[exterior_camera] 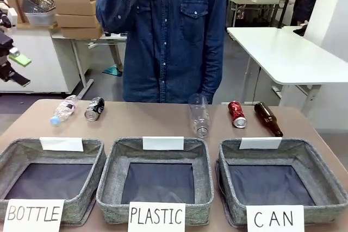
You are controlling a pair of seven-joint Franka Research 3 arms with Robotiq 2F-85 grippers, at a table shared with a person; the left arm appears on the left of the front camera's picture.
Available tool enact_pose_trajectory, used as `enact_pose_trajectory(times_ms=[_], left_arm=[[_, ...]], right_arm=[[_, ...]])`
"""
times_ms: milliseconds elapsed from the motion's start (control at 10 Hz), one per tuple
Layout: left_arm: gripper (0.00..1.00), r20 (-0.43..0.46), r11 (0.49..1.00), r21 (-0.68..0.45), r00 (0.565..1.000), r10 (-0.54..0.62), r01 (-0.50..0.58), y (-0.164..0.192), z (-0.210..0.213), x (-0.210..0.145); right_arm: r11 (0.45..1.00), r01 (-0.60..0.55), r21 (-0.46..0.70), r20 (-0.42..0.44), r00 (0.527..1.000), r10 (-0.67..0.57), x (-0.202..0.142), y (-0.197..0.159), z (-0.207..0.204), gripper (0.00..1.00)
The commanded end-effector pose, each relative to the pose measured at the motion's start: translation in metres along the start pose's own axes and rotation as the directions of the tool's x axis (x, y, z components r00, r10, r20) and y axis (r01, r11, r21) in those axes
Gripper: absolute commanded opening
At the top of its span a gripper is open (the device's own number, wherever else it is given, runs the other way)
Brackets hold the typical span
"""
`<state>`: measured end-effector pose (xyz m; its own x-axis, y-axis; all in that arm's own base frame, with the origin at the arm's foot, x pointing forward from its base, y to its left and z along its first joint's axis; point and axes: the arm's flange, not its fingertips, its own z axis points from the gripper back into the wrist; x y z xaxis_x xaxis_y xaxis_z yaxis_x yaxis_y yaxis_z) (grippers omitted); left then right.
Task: Sort the can waste into the basket.
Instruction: Pick up the can waste from the table and place it in the right Fabric basket.
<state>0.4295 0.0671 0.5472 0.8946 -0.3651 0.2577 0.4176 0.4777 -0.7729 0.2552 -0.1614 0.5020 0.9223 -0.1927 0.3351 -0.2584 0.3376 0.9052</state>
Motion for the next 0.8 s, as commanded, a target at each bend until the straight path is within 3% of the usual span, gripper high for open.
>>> enact_pose_trajectory(times_ms=[0,200,500,600,700], left_arm=[[1.0,0.113,0.992,-0.11,0.991,0.073,-0.06,0.031,0.109,-0.033],[1.0,0.237,0.985,-0.162,0.967,0.092,-0.054,0.047,0.175,-0.088],[1.0,0.54,0.947,-0.313,0.833,0.119,0.067,0.052,0.241,-0.191],[1.0,0.599,0.942,-0.322,0.791,0.123,0.097,0.052,0.246,-0.212],[1.0,0.595,0.939,-0.324,0.796,0.109,0.113,0.052,0.244,-0.221]], right_arm=[[0.999,-0.031,0.018,0.008,0.999,0.031,0.004,0.001,0.002,1.0],[0.999,-0.031,0.018,0.008,0.999,0.031,0.004,0.001,0.002,1.0],[0.999,-0.031,0.018,0.008,0.999,0.031,0.004,0.001,0.002,1.0],[0.999,-0.031,0.018,0.008,0.999,0.031,0.004,0.001,0.002,1.0],[0.999,-0.031,0.018,0.008,0.999,0.031,0.004,0.001,0.002,1.0]])
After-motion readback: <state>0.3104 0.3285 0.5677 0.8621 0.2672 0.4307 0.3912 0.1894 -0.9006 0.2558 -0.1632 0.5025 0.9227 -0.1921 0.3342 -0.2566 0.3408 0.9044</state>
